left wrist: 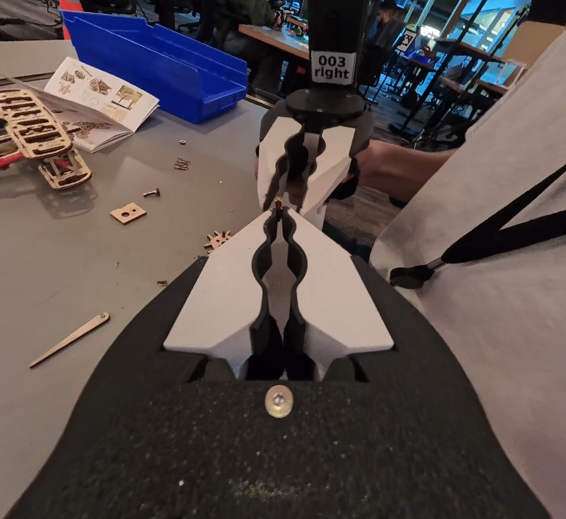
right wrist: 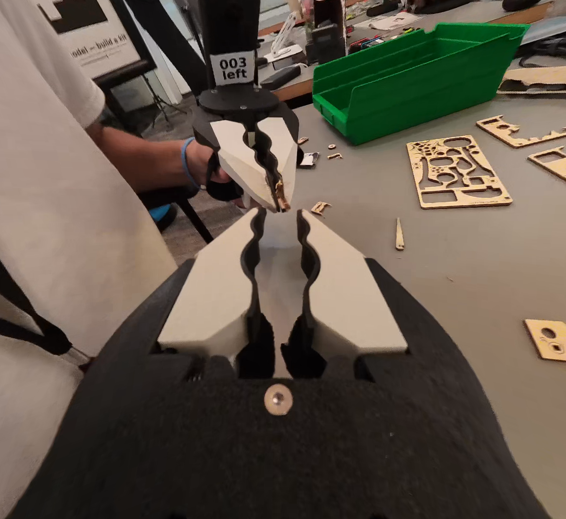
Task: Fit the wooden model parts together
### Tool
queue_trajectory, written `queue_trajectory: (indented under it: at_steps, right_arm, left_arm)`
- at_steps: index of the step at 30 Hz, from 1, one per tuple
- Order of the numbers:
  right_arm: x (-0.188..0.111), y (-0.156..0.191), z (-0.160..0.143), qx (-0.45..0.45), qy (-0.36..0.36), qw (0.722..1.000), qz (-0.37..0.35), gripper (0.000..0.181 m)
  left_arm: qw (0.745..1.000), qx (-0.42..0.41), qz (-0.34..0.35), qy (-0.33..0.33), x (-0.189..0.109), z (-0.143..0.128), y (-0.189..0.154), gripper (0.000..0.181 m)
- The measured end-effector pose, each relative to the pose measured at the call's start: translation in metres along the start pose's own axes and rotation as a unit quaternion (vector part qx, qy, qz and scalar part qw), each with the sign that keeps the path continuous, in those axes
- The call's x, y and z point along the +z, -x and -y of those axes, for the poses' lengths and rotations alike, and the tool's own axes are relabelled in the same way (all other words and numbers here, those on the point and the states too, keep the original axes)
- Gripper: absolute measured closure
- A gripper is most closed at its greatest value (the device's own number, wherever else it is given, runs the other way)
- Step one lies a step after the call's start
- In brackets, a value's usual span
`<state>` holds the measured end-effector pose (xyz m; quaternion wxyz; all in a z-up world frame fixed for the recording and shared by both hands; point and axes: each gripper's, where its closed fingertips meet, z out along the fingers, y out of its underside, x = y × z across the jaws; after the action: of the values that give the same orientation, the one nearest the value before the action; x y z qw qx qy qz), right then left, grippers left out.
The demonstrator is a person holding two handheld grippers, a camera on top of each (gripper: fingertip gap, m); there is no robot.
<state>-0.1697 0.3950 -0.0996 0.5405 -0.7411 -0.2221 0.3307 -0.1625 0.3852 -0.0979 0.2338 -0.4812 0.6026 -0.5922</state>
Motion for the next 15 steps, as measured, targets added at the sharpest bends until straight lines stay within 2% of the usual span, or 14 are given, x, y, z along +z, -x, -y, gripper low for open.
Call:
queue_trajectory:
  at_steps: [7,10,11,13,15]
  right_arm:
    - [-0.007,0.013,0.004,0.01,-0.022,0.999,0.033,0.178]
    - [-0.01,0.009,-0.003,0.016,-0.009,1.0,0.02,0.172]
    - [-0.012,0.004,-0.012,0.02,0.013,1.0,0.001,0.163]
    - [-0.018,-0.003,-0.037,0.038,0.065,0.996,-0.038,0.157]
    - [-0.024,0.003,-0.055,0.053,0.086,0.993,-0.053,0.161]
  left_arm:
    - [0.999,0.027,-0.023,0.015,0.003,-0.004,-0.015,0.181]
    - [0.998,0.044,-0.001,0.041,-0.001,-0.011,-0.008,0.181]
    - [0.996,0.05,0.042,0.063,-0.008,-0.017,0.009,0.181]
    - [0.974,0.054,0.183,0.119,-0.041,-0.032,0.064,0.181]
    - [0.918,0.092,0.332,0.199,-0.096,-0.054,0.115,0.181]
